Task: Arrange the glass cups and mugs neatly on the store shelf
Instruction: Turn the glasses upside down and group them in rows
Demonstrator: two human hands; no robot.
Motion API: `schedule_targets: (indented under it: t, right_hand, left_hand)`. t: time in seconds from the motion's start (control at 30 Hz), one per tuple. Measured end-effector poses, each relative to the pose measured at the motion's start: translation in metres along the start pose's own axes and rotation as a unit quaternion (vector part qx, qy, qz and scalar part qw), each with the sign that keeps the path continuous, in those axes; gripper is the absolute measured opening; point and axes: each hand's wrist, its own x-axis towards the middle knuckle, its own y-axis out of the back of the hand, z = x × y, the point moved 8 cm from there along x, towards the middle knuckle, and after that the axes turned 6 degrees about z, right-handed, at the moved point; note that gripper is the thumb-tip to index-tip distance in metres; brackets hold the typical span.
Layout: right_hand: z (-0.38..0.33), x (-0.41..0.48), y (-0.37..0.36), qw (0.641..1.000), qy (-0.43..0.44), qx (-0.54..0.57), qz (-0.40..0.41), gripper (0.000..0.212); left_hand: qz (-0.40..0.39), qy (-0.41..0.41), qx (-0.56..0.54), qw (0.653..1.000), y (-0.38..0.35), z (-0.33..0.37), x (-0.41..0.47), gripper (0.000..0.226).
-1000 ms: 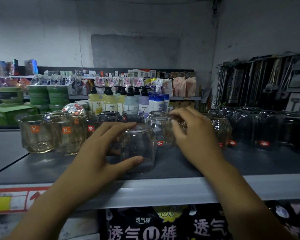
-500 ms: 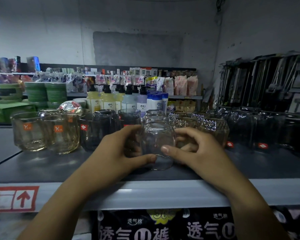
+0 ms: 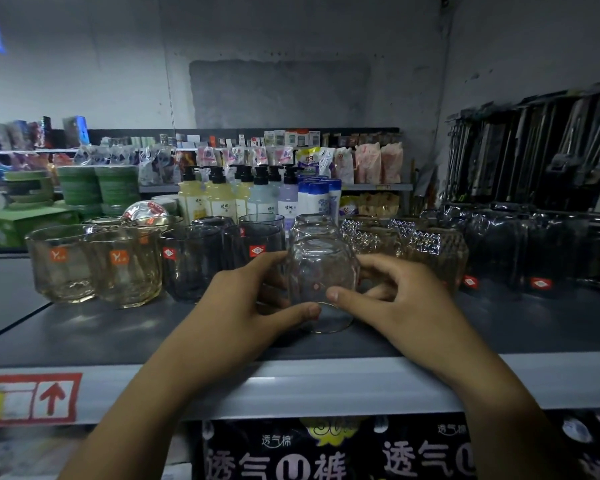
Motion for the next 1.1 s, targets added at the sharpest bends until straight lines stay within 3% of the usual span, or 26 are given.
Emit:
schedule_targets:
  t: [0.3, 0.43, 0.5, 0.6, 0.73, 0.9, 1.1]
  right_hand:
    - [-0.003, 0.002, 0.007, 0.995, 0.071, -0.044, 0.061, 0.052]
    - [-0.017, 0.001, 0.012, 0.987, 0.119, -0.057, 0.091, 0.056]
    - [-0.033, 0.005, 0.017, 0.978, 0.153, -0.095, 0.109, 0.052]
    - [-0.065, 0.029, 0.011, 0.965, 0.192, -0.158, 0.085, 0.042]
    - [-0.085, 0.089, -0.019, 0.958, 0.172, -0.231, -0.011, 0.037]
    - [-0.077, 0.148, -0.06, 0.915, 0.155, -0.351, -0.12, 0.042]
    - [-0.068, 0.183, -0.067, 0.889, 0.135, -0.406, -0.162, 0.054]
  left_hand:
    - [0.042, -0.047, 0.003, 0.998, 0.005, 0.004, 0.0, 0.078]
    - [0.109, -0.124, 0.0, 0.986, 0.034, 0.023, -0.004, 0.052]
    - [0.109, -0.152, 0.05, 0.981, 0.053, 0.031, 0.002, 0.041]
    - [0.056, -0.149, 0.145, 0.976, 0.071, 0.035, 0.037, 0.036]
    - [-0.065, -0.073, 0.246, 0.964, 0.061, 0.025, 0.111, 0.046]
    - [-0.258, 0.008, 0.388, 0.885, 0.02, -0.008, 0.167, 0.066]
    - [-0.362, 0.1, 0.403, 0.834, -0.006, -0.05, 0.204, 0.071]
